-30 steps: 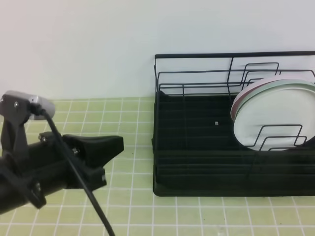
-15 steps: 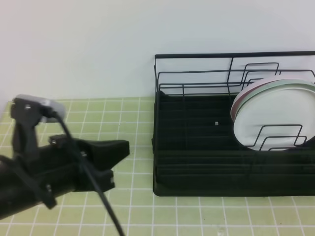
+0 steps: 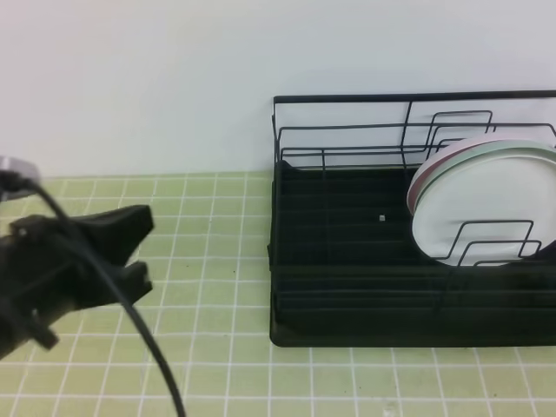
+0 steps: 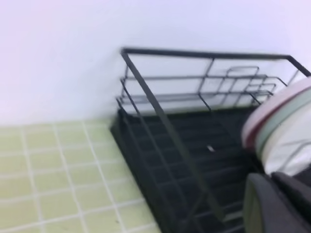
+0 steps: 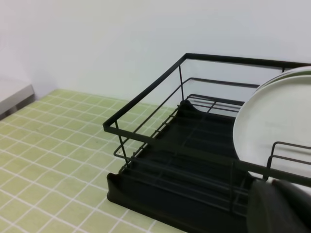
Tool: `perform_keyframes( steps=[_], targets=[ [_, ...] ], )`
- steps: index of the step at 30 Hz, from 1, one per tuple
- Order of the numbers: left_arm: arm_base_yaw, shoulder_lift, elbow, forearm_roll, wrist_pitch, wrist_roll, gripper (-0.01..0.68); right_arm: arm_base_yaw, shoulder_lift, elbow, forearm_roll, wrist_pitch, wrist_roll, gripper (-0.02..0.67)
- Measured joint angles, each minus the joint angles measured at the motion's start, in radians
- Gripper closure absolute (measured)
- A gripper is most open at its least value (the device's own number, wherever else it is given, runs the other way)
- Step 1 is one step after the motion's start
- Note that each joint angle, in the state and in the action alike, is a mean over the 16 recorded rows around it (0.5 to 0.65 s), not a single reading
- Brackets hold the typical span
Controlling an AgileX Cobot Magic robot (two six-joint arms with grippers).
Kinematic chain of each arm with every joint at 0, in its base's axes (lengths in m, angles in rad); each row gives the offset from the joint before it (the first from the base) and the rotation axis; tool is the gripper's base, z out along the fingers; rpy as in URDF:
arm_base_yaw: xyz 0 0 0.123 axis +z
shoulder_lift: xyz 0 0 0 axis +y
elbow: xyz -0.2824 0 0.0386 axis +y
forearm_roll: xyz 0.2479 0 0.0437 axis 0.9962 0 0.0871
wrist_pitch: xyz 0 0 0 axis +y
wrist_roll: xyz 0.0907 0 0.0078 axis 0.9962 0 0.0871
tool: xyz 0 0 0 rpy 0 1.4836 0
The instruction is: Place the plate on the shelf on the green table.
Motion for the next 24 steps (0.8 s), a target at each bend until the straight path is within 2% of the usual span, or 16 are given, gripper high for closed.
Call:
perform_keyframes(
  steps=[5,10,16,24],
  targets=[
    [0.017,-0.163,0.087,0.222,-0.09,-0.178,0.674,0.0,0.001,0.0,0.0,0.0,0.0,0.651],
    [0.065,-0.361,0.224,0.531,-0.112,-0.461,0.674,0.0,0.0,0.0,0.0,0.0,0.0,0.651],
    [0.139,-0.597,0.408,0.913,-0.069,-0.836,0.674,0.0,0.001,0.0,0.0,0.002,0.0,0.651],
    [0.198,-0.836,0.563,1.291,0.034,-1.175,0.675,0.0,0.001,0.0,0.0,0.001,0.0,0.651]
  ],
)
